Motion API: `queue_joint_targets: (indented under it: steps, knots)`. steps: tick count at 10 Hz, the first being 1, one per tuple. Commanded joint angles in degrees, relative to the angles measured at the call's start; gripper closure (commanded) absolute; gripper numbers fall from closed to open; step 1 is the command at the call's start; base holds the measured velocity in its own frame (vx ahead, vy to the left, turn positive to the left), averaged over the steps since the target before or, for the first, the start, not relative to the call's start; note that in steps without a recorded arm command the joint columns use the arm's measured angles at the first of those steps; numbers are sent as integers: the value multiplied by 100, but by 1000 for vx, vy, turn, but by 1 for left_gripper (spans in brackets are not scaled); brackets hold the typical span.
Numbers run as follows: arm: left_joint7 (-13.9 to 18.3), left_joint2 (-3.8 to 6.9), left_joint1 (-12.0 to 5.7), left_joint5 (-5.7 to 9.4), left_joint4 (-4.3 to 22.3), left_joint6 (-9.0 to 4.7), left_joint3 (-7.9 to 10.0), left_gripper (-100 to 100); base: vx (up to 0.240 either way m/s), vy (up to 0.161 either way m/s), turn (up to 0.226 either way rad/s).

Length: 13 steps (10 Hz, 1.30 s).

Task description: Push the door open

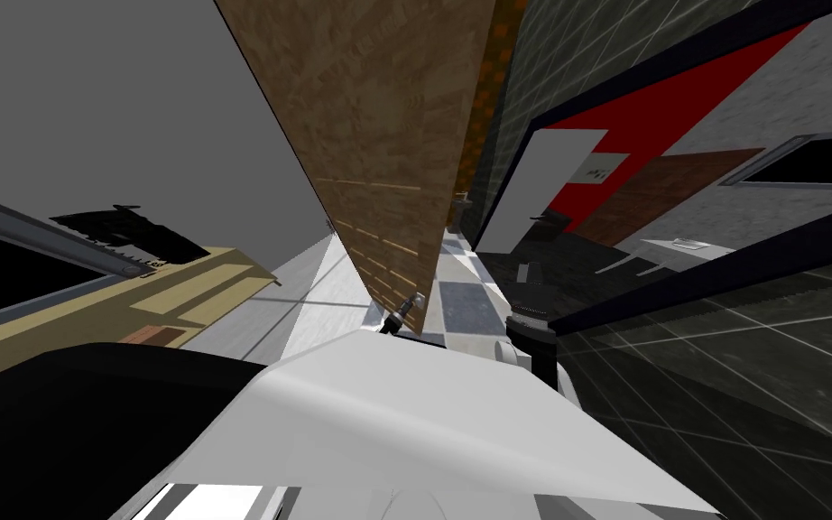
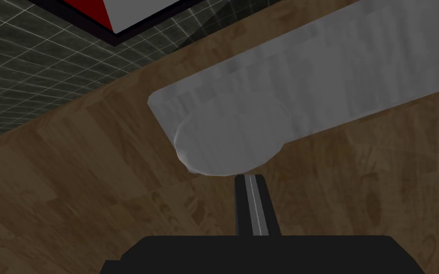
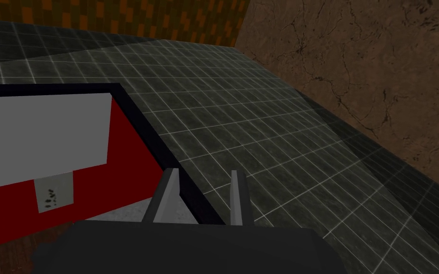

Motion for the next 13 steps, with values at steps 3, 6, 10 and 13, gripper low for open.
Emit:
queue_joint_targets:
  steps: [3,6,10,13]
  knots:
    - [-558,151,24,-170,11,-108,66,-100,-36,-39,46]
    - [-965,266,39,-297,23,-189,116,-100,-38,-35,39]
    - [-1495,394,55,-437,36,-278,172,-100,-34,-39,39]
    - [-1957,529,73,-585,49,-373,231,-100,-29,-35,37]
